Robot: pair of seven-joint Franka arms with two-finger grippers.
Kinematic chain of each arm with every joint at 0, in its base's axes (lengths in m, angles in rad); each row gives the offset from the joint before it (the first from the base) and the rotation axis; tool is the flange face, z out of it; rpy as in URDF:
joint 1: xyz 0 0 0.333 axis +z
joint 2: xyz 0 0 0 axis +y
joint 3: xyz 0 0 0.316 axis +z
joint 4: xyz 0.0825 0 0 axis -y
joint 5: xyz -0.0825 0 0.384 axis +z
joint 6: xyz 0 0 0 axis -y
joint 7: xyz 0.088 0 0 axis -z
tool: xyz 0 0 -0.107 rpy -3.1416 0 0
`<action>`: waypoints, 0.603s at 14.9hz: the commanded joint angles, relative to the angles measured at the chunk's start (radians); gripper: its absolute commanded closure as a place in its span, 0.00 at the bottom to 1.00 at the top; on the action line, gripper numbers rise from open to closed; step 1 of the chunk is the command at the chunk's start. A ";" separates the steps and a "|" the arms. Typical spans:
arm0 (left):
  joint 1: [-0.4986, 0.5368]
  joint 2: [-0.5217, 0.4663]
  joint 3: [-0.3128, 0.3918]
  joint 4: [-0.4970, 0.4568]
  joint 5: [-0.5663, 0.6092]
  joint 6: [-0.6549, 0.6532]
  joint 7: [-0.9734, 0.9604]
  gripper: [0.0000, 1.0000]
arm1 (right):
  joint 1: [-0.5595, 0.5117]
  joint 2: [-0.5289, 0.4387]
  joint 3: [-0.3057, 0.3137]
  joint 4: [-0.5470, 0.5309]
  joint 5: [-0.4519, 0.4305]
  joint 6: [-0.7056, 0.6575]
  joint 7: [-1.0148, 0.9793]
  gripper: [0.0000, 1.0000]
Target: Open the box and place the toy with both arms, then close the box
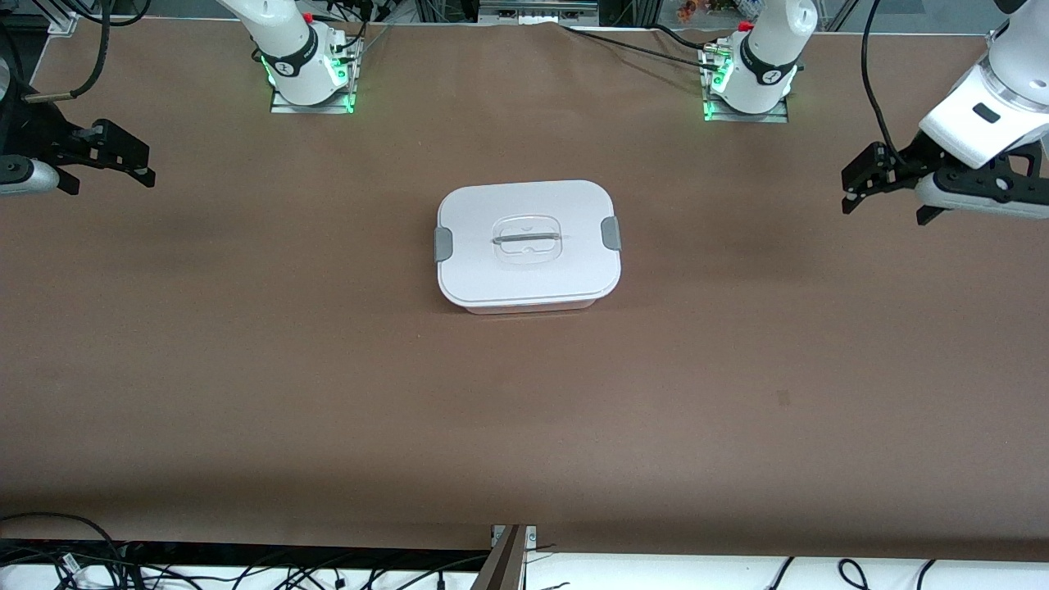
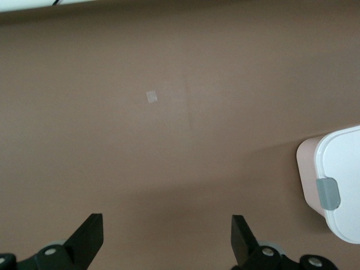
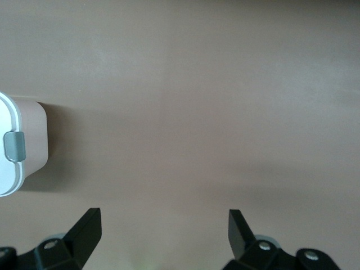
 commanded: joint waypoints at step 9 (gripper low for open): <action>-0.046 0.100 0.033 0.124 0.031 -0.067 -0.062 0.00 | -0.014 -0.002 0.011 0.028 -0.011 -0.009 0.006 0.00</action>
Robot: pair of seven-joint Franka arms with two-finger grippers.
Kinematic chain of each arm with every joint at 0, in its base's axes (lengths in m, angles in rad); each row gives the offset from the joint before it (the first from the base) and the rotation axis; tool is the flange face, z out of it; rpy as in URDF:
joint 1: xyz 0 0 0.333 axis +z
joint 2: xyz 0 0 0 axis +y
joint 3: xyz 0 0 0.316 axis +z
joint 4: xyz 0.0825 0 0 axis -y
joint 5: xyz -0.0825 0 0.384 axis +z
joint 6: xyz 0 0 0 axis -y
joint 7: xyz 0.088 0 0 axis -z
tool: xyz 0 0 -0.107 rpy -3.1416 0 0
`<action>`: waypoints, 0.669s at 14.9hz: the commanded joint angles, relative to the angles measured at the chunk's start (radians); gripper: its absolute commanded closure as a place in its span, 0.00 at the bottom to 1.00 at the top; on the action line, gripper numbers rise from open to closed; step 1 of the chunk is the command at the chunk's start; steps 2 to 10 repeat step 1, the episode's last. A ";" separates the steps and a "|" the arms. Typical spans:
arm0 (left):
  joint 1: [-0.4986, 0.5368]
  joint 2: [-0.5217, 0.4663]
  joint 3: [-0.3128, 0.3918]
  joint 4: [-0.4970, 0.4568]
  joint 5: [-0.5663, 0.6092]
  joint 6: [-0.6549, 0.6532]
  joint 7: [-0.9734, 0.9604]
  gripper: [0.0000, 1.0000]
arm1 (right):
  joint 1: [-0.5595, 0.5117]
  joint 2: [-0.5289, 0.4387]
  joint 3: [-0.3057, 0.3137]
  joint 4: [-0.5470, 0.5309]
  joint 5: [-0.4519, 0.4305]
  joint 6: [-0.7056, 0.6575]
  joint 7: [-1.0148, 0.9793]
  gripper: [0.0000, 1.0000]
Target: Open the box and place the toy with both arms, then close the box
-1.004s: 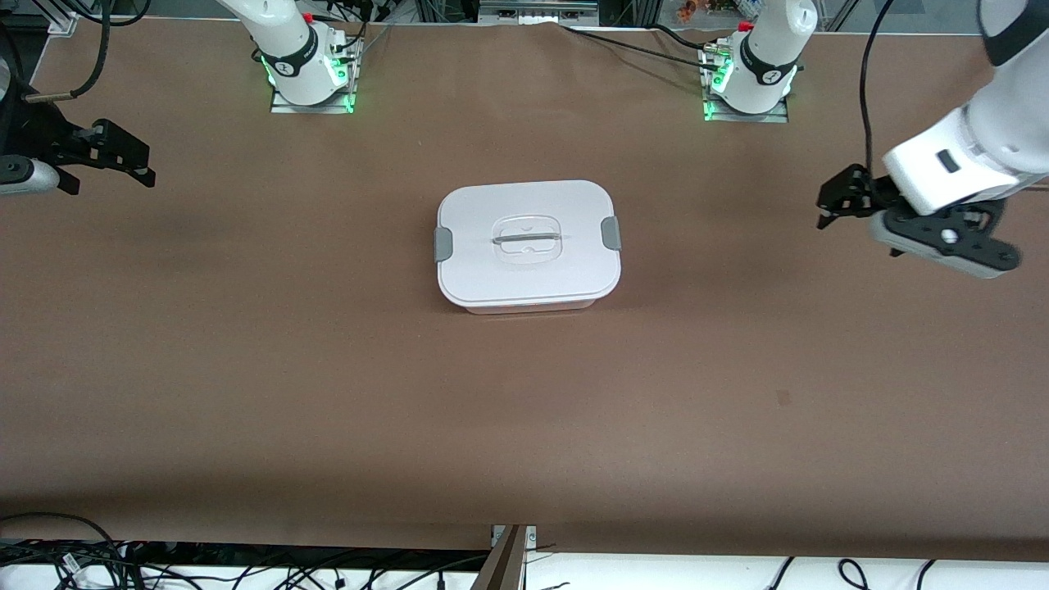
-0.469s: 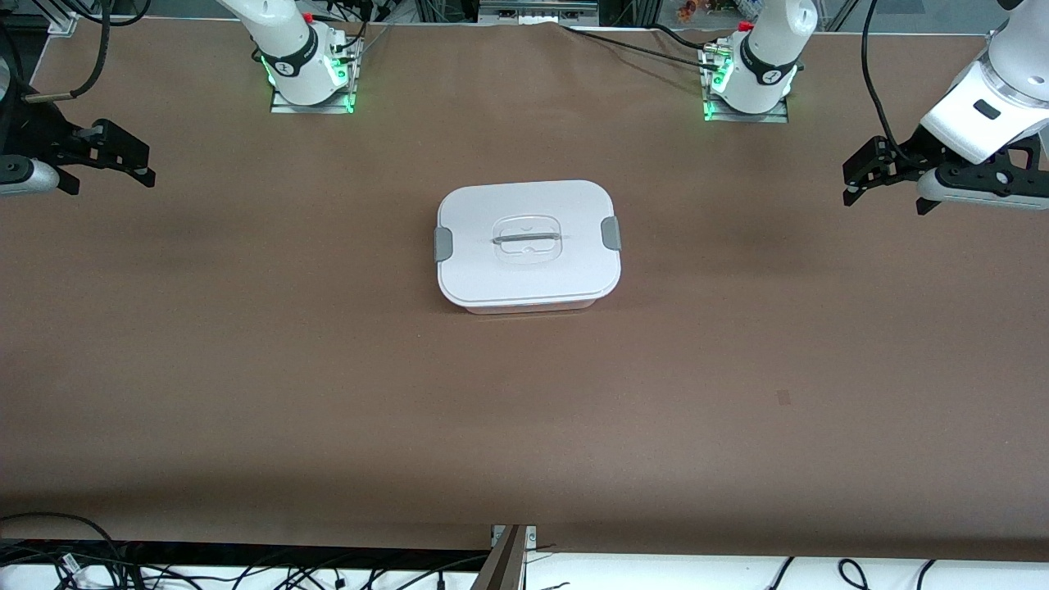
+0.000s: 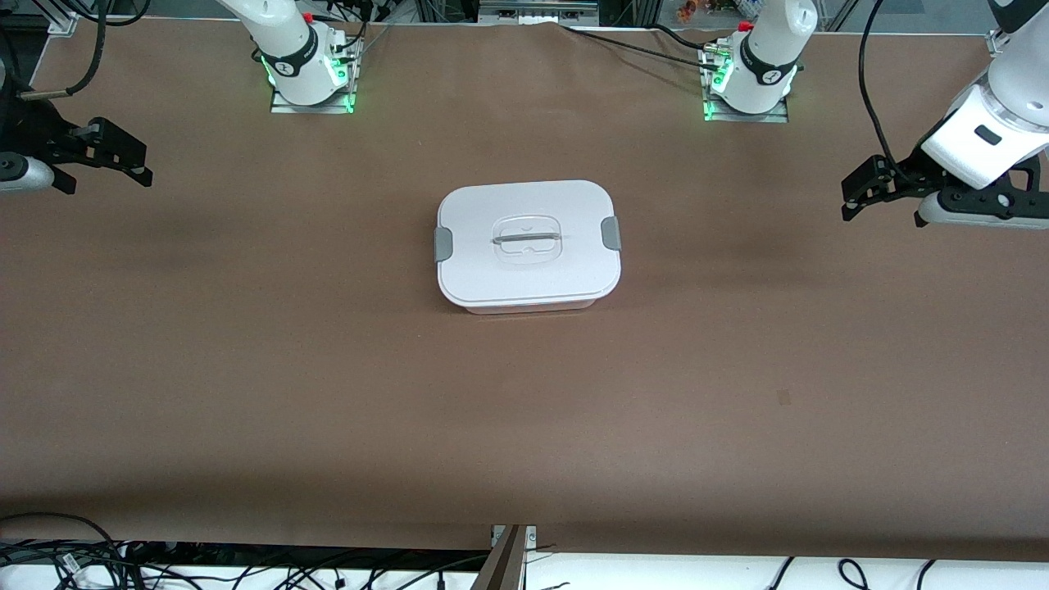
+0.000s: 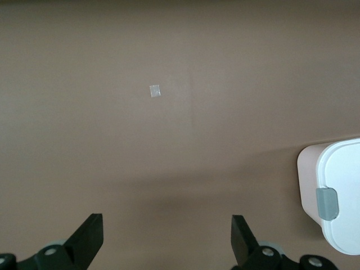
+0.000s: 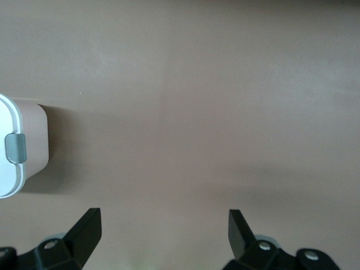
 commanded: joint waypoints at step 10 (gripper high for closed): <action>-0.021 0.021 0.013 0.044 0.030 -0.054 -0.003 0.00 | -0.012 -0.001 0.012 0.017 -0.010 -0.007 0.006 0.00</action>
